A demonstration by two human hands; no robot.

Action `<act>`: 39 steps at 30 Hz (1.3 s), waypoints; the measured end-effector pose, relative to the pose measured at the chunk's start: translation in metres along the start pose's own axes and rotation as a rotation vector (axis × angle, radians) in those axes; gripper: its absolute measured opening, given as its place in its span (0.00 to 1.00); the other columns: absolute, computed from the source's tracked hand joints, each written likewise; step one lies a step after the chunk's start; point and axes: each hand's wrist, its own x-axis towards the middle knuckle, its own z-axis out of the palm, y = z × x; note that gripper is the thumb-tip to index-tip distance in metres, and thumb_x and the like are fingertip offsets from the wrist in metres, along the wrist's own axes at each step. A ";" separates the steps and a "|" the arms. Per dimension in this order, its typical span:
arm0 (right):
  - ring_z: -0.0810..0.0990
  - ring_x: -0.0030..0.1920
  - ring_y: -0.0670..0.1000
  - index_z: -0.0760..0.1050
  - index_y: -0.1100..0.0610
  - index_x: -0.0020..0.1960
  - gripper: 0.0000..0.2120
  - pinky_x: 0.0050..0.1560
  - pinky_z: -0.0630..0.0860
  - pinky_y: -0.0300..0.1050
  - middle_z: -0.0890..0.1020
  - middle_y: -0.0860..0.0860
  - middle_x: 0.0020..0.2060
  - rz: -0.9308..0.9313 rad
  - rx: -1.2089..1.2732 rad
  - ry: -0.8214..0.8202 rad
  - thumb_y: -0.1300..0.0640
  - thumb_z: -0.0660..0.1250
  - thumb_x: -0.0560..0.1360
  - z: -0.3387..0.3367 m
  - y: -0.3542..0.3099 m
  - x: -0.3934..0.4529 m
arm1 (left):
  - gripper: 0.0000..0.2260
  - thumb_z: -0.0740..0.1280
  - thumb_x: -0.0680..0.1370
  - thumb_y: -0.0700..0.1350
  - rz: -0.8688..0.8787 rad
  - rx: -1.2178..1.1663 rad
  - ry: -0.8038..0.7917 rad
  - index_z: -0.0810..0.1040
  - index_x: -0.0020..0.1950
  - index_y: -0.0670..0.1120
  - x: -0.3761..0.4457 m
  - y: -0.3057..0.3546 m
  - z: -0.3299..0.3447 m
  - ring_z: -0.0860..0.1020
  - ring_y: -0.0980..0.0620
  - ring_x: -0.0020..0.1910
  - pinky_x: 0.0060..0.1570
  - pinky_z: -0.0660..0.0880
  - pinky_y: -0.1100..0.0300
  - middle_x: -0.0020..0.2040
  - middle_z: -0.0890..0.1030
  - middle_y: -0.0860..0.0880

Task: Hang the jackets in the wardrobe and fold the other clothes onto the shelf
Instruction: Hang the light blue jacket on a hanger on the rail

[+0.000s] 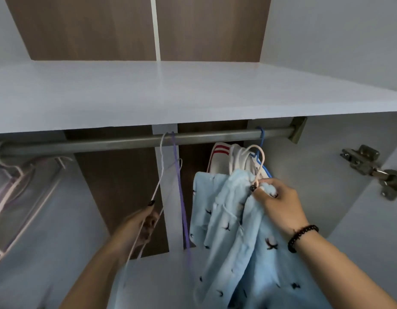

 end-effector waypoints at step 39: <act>0.75 0.42 0.49 0.77 0.56 0.45 0.02 0.35 0.67 0.33 0.79 0.51 0.42 -0.102 -0.159 -0.186 0.57 0.67 0.75 0.057 -0.025 0.088 | 0.22 0.71 0.73 0.37 0.933 1.018 0.319 0.74 0.66 0.43 -0.028 0.038 0.068 0.73 0.49 0.62 0.66 0.68 0.59 0.68 0.69 0.48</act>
